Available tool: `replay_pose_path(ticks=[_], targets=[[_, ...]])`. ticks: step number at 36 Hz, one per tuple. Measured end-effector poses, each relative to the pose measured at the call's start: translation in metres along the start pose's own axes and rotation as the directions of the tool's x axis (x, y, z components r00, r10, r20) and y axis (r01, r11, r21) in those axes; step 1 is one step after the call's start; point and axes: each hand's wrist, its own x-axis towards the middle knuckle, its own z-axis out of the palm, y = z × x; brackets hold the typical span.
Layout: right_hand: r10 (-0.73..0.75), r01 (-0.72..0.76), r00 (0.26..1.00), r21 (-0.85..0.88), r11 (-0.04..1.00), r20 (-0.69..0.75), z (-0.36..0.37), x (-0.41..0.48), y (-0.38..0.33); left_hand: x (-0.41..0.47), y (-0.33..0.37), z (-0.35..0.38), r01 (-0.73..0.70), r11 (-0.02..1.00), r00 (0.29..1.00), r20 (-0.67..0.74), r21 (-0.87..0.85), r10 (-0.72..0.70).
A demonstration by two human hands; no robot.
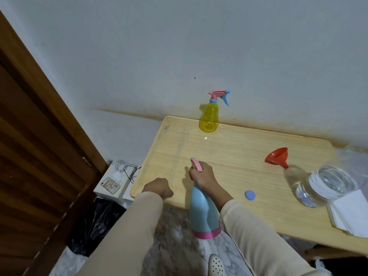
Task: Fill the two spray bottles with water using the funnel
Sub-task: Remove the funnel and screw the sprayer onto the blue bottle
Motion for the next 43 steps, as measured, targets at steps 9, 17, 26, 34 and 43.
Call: replay_pose_path(ticks=[9,17,26,34,43], targets=[[-0.058,0.059,0.998,-0.032,0.998,0.008,0.0,0.0,-0.001,0.003,-0.002,0.0,0.002,1.0,1.0,0.009,0.023,-0.002],[0.005,-0.005,0.999,0.024,1.0,-0.032,0.002,-0.004,0.0,0.006,-0.006,0.001,-0.015,1.0,1.0,-0.001,0.021,0.015],[-0.096,0.089,0.987,-0.062,0.994,-0.127,-0.012,0.003,-0.012,0.0,-0.003,-0.008,-0.087,0.996,0.996,-0.012,0.0,0.087],[-0.199,0.179,0.916,-0.091,0.98,-0.348,-0.06,0.011,-0.021,-0.019,0.05,-0.046,-0.371,0.922,0.928,-0.035,-0.106,0.37],[-0.301,0.258,0.744,-0.159,0.953,-0.596,-0.146,0.054,-0.032,-0.024,0.161,-0.062,-0.696,0.605,0.678,-0.075,-0.386,0.732]])
